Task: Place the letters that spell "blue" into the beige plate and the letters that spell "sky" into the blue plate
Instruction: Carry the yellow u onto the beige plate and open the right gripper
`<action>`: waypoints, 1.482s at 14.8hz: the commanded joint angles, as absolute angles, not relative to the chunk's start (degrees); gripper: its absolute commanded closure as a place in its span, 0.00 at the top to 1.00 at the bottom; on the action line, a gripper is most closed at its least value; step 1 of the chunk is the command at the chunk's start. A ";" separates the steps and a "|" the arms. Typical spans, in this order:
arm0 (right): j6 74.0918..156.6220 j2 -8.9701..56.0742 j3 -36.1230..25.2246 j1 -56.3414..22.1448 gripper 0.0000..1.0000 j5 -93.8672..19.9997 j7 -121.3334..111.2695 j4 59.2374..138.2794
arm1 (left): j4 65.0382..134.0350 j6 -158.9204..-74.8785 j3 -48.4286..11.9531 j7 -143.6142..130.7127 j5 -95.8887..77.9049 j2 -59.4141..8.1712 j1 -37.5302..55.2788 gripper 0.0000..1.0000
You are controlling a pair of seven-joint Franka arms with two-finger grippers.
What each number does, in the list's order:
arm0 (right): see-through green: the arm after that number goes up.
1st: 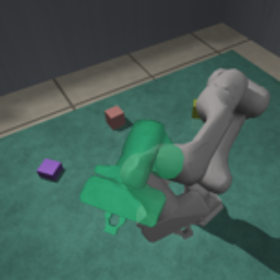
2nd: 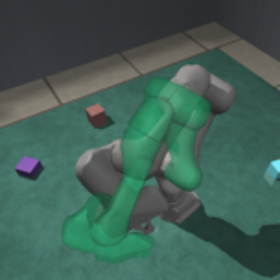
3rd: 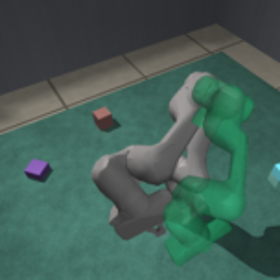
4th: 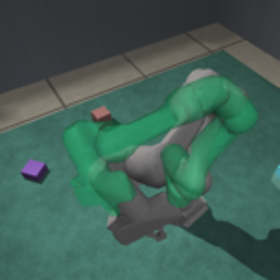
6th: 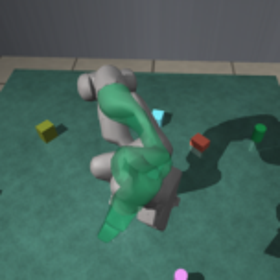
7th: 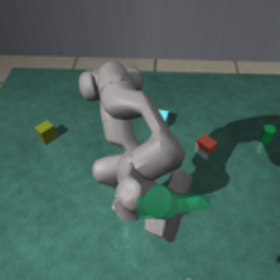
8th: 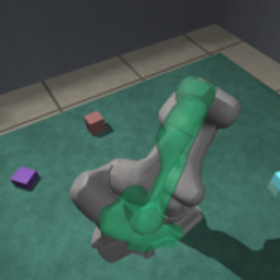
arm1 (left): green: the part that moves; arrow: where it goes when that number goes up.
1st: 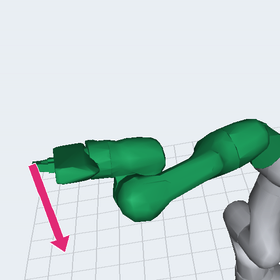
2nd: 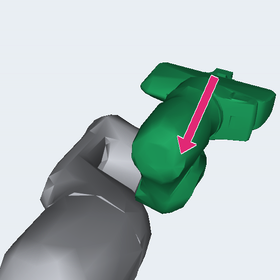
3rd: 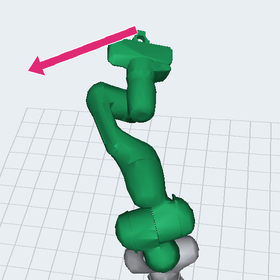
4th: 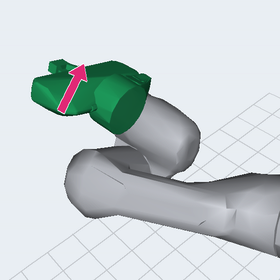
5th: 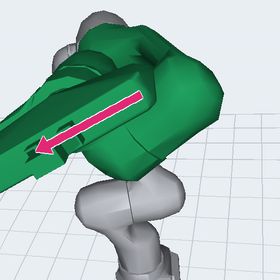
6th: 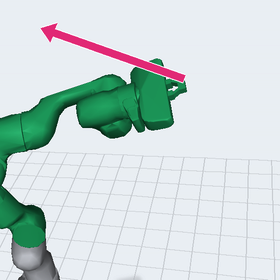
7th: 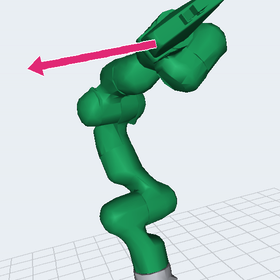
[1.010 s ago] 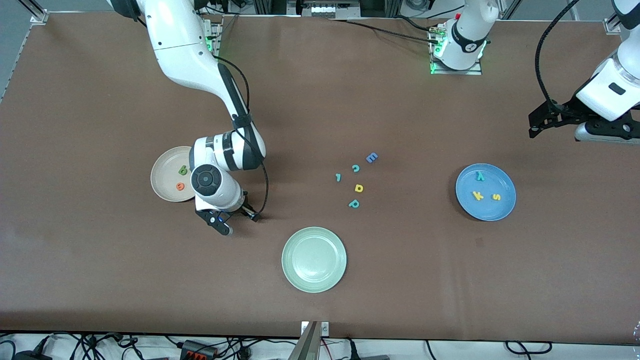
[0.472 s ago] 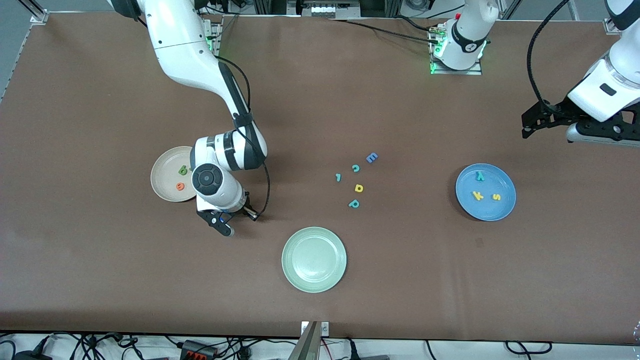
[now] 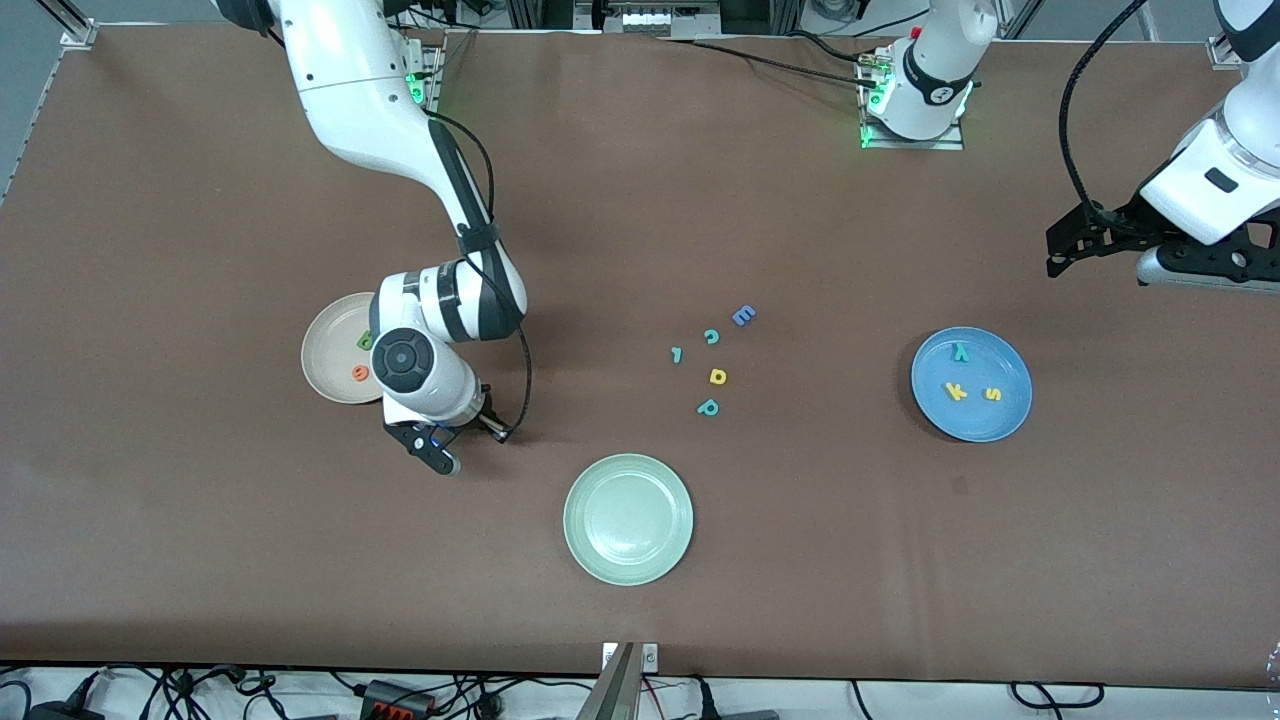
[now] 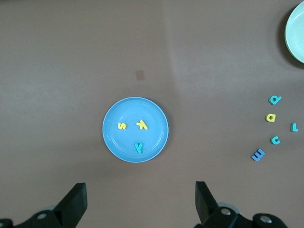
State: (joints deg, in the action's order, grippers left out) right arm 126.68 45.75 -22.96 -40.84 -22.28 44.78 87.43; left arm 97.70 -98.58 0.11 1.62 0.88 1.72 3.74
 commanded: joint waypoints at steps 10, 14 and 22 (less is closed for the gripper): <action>118.65 28.13 -34.62 -40.34 0.14 -22.41 13.20 112.57 | 95.98 -94.83 0.88 2.02 -0.44 0.88 2.47 1.00; 118.92 28.12 -37.27 -39.12 0.14 -22.41 5.81 115.49 | 95.89 -94.83 0.79 2.37 -0.35 0.88 2.37 1.00; 122.07 30.58 -37.27 -36.22 0.22 -22.41 -1.39 115.40 | 95.89 -94.83 0.79 2.46 -0.35 0.88 2.29 1.00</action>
